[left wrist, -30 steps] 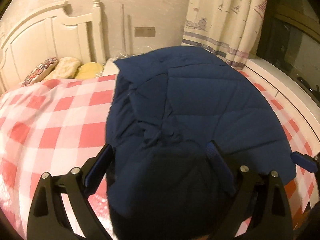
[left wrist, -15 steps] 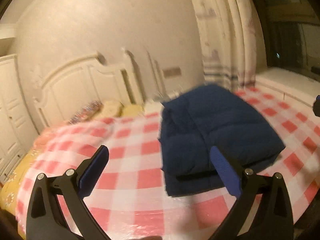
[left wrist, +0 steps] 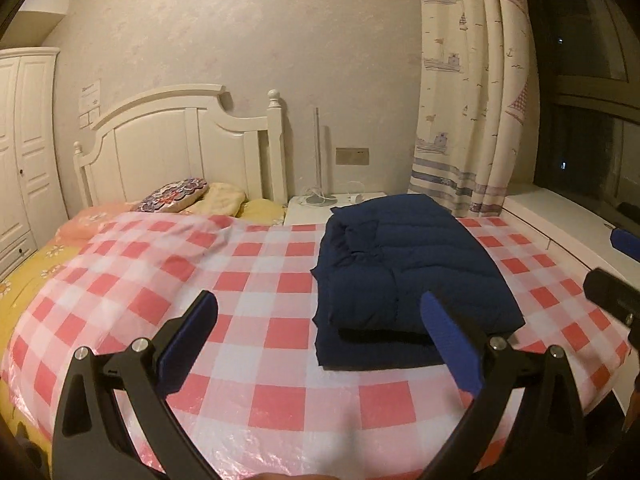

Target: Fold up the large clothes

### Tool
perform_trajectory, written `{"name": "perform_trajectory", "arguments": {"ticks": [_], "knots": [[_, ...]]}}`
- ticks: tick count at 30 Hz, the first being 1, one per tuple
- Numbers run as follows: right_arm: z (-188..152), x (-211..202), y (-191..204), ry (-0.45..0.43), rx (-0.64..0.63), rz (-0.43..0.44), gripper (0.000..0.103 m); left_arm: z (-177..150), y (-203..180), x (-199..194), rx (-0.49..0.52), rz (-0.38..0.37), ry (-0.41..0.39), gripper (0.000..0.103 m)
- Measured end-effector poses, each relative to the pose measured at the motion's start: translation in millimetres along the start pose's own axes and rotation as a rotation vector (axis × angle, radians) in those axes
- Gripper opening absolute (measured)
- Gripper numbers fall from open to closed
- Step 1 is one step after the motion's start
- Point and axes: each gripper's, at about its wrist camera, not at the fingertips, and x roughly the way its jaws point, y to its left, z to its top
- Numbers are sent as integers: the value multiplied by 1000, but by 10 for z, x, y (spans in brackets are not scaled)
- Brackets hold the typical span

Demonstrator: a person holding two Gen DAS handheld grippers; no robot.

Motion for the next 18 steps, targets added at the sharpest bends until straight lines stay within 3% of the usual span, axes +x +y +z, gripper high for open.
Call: {"name": "perform_trajectory", "arguments": {"ticks": [18], "knots": [[-8,-45,-125,-13,93,10,96,-2,-42,-134,28,11,-48,101]]}}
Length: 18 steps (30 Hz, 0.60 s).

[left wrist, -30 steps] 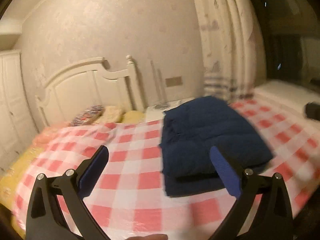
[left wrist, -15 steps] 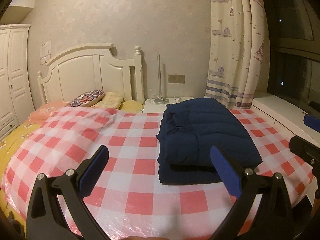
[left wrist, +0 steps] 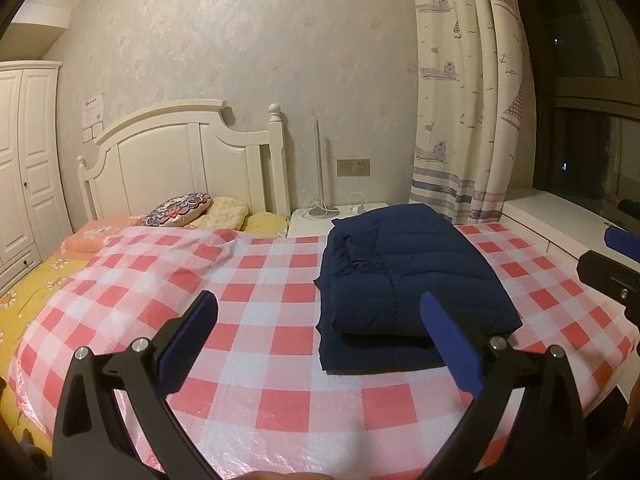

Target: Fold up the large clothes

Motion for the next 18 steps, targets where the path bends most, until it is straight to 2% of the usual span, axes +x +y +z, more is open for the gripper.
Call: {"name": "perform_trajectory", "arguments": {"ticks": [18], "knots": [[5,0,65,3,-9,14,96,-3,7,-44,2,3,-11,101]]}}
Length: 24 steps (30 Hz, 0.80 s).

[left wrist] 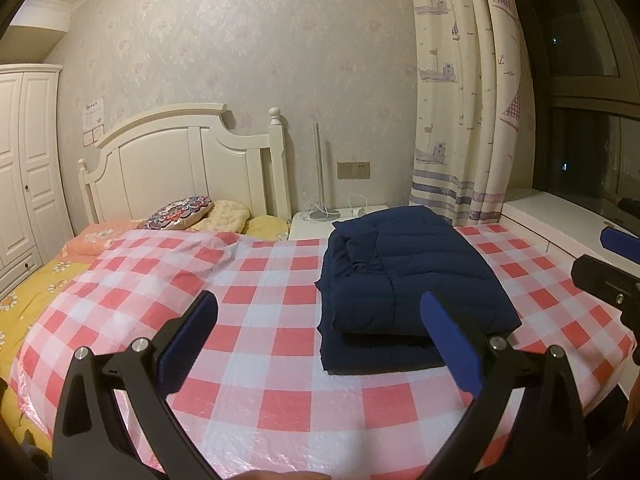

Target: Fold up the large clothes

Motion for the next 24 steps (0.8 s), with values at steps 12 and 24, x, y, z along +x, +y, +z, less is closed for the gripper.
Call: {"name": "perform_trajectory", "arguments": {"ticks": [12,24], "knots": [[-4,1,21,0,-2,4,96,34,5,-63,9,7,-28,101],[-23,-16,44,4,-5,11,96,35,13,-83,11,8,-36,101]]}}
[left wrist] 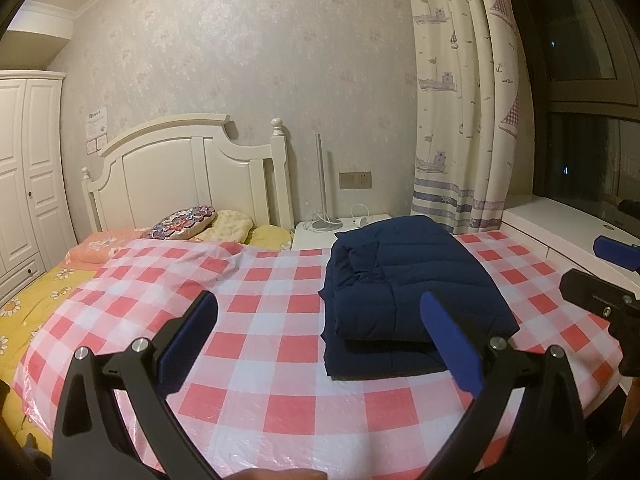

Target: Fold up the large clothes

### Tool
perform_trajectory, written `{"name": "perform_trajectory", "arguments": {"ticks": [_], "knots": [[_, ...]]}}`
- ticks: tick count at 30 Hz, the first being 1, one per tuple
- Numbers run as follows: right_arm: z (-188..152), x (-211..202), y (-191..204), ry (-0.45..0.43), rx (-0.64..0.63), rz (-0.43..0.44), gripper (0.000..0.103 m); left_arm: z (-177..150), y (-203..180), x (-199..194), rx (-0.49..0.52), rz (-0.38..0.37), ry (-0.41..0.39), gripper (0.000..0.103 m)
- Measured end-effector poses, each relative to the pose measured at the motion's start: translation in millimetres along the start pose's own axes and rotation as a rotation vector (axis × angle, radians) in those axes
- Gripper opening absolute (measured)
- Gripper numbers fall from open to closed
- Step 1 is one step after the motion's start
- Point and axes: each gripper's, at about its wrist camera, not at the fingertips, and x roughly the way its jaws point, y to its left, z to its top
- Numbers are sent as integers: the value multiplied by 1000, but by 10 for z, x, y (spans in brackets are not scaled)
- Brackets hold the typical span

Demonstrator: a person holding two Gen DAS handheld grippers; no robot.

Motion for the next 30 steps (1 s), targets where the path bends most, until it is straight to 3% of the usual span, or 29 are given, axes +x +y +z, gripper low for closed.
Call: {"name": "perform_trajectory", "arguments": {"ticks": [13,18,23,27,30], "knots": [[-76,33,9,18,-1,11,96,-7,-18,-27,1,2,1,101],[-168,164,11,58,3,20,96,-66,-66,25,-2,-46,4,101],[-287,401,-54,126,13,31,96,-154,-43,324,7,-79,72,101],[-283,645,-439,196,59,4,96,-100,580,839,-65,-47,187,101],[-151,719,-1105,222,89,-162,96,-29,1499,1431,-147,110,286,101]]}}
